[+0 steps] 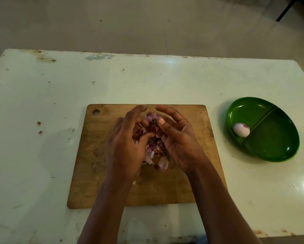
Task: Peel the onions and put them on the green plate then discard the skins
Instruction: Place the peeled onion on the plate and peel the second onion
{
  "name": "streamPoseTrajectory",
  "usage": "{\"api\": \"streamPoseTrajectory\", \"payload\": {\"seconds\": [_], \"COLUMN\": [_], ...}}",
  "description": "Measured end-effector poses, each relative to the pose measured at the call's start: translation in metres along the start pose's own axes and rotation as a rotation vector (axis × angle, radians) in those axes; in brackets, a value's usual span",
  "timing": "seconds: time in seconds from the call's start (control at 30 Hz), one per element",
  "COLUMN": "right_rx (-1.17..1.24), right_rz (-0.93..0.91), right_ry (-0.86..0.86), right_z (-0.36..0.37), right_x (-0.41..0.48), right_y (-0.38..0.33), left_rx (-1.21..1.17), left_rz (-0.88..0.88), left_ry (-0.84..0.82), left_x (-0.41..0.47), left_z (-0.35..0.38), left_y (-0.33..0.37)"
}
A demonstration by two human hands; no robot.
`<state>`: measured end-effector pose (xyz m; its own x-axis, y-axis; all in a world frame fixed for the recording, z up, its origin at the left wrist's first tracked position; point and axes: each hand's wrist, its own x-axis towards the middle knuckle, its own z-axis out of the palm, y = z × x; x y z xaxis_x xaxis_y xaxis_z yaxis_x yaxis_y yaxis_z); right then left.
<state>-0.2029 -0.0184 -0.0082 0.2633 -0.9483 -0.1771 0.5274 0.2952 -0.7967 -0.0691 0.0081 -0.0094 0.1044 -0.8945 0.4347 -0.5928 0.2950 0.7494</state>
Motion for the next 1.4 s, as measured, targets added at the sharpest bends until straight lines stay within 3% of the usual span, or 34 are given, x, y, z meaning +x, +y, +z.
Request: {"api": "streamPoseTrajectory", "payload": {"seconds": [0.37, 0.93, 1.2, 1.4], "right_rx": [-0.025, 0.273, 0.26, 0.213], "right_rz": [-0.004, -0.053, 0.03, 0.086], "right_ry": [0.025, 0.368, 0.278, 0.14], "right_z": [0.004, 0.002, 0.004, 0.005], "right_x": [0.0, 0.006, 0.003, 0.002], "right_y": [0.0, -0.006, -0.007, -0.003], "left_rx": [0.011, -0.047, -0.075, -0.161], "left_rz": [-0.008, -0.02, -0.161, -0.144], "left_ry": [0.018, -0.08, 0.005, 0.036], "left_x": [-0.001, -0.003, -0.002, -0.001], "left_z": [-0.003, 0.004, 0.005, 0.004], "left_y": [0.004, -0.003, -0.001, 0.004]}}
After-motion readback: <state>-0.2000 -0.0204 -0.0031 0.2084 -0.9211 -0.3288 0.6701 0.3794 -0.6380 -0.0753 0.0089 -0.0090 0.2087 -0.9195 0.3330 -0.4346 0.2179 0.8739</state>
